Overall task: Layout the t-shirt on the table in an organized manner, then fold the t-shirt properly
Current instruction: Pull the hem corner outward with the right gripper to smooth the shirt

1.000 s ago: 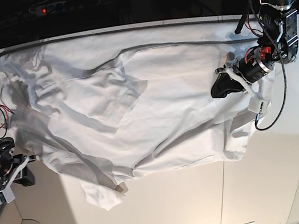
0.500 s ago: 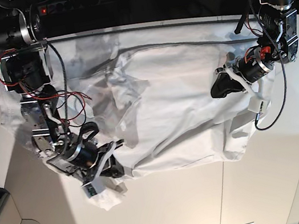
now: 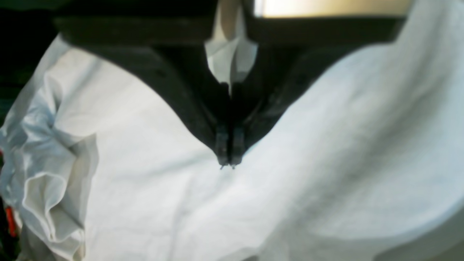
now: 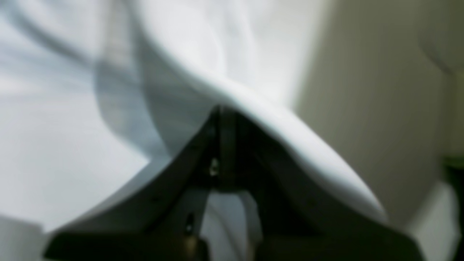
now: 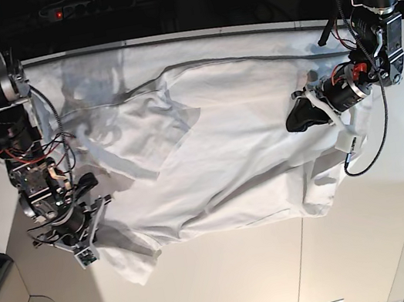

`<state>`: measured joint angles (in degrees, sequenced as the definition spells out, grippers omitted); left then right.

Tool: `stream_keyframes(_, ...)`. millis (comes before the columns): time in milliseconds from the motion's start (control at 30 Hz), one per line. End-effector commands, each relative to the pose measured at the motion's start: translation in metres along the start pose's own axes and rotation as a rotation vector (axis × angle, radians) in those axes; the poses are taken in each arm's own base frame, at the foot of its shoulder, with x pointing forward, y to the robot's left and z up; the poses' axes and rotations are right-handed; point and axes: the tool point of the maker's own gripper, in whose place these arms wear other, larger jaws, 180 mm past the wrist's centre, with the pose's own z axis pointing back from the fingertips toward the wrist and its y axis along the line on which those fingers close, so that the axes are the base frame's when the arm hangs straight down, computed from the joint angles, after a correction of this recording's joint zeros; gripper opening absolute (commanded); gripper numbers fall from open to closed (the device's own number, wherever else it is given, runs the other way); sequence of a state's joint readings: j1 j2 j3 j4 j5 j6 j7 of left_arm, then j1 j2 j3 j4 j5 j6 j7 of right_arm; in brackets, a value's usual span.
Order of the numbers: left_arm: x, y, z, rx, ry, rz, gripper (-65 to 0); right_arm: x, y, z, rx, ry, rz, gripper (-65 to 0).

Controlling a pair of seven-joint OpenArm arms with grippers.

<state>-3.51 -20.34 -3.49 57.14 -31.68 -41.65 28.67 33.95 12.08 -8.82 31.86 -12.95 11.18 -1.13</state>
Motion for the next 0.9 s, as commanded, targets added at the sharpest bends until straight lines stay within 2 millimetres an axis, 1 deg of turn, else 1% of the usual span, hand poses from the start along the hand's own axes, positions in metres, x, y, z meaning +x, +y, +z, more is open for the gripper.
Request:
stream_keyframes(0,-0.012,0.017,0.008,0.064,0.080,-0.034,-65.0,0.022,-0.029,0.002,-0.052,-0.055,0.005,-65.0)
stream_keyframes(133,-0.018,0.027,0.016,0.083,0.092,-0.038,-65.0,-0.001,-0.081,0.014,-0.132,-0.016,0.028,-65.0)
stream_keyframes(267,-0.017,0.030,0.020,0.085,0.083,-0.026,-65.0,-0.015,-0.127,0.027,-0.210,-0.004,-0.018,-65.0)
stream_keyframes(367,-0.015,0.028,0.020,0.077,0.071,-0.013,-65.0,-0.017,-0.146,0.034,-0.245,-0.022,-0.115,-65.0)
stream_keyframes(433,-0.013,0.027,0.019,0.073,0.063,-0.005,-65.0,-0.014,-0.150,0.036,-0.239,-0.051,-0.195,-65.0)
stream_keyframes(500,-0.012,0.027,0.019,0.070,0.057,0.002,-65.0,0.000,-0.141,0.036,-0.172,-0.107,-0.275,-65.0)
stream_keyframes(567,-0.012,0.026,0.019,0.069,0.056,0.002,-65.0,0.024,-0.121,0.035,-0.057,-0.186,-0.331,-65.0)
stream_keyframes(667,-0.013,0.025,0.018,0.066,0.057,0.005,-65.0,0.068,-0.072,0.036,0.142,-0.304,-0.350,-65.0)
stream_keyframes(700,-0.013,0.024,0.018,0.065,0.057,0.005,-65.0,0.080,-0.056,0.035,0.181,-0.328,-0.350,-65.0)
stream_keyframes(767,-0.014,0.024,0.017,0.064,0.058,0.007,-65.0,0.097,-0.024,0.031,0.232,-0.348,-0.354,-65.0)
stream_keyframes(867,-0.015,0.022,0.016,0.060,0.057,0.009,-65.0,0.115,0.034,0.025,0.316,-0.350,-0.338,-65.0)
